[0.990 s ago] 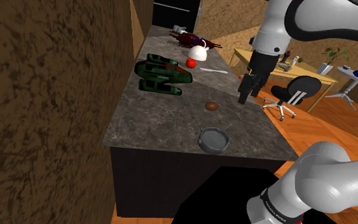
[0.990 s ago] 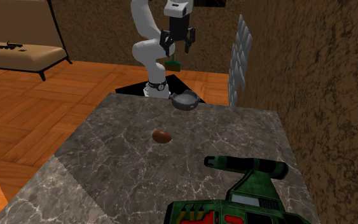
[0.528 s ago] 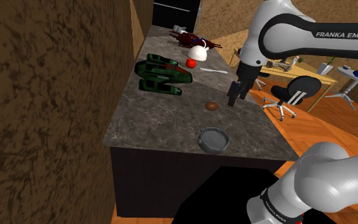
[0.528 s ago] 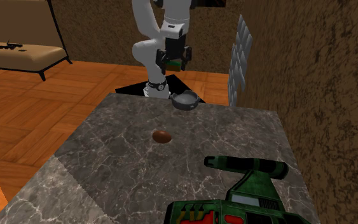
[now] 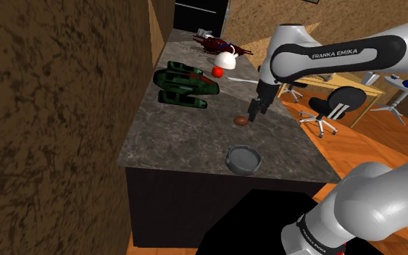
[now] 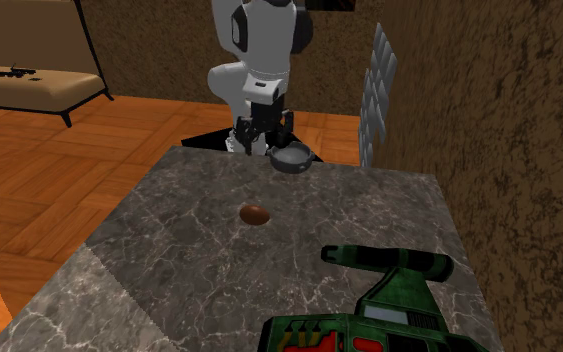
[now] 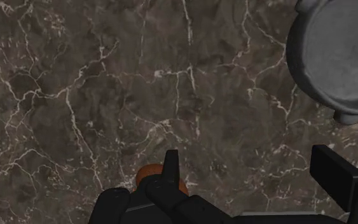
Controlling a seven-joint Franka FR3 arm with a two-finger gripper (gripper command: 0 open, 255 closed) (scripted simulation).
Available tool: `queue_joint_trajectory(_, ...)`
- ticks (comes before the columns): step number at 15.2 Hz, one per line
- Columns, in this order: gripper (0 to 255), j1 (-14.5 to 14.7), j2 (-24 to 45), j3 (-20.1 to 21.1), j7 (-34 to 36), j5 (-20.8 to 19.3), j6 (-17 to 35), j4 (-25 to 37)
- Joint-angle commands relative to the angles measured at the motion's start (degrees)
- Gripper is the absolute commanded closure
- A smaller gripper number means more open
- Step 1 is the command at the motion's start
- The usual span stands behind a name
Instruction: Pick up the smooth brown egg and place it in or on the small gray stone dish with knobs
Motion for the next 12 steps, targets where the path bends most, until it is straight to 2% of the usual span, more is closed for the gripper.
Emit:
queue_joint_trajectory(1, 0, -0.23, 4.19, -1.01, -1.22, -0.45, 3.80, 1.20)
queue_joint_trajectory(10, 0, -1.60, 22.85, -4.83, -7.93, 0.40, 17.37, 9.54)
queue_joint_trajectory(12, 0, -1.74, 24.01, -4.94, -8.25, 0.58, 18.50, 9.67)
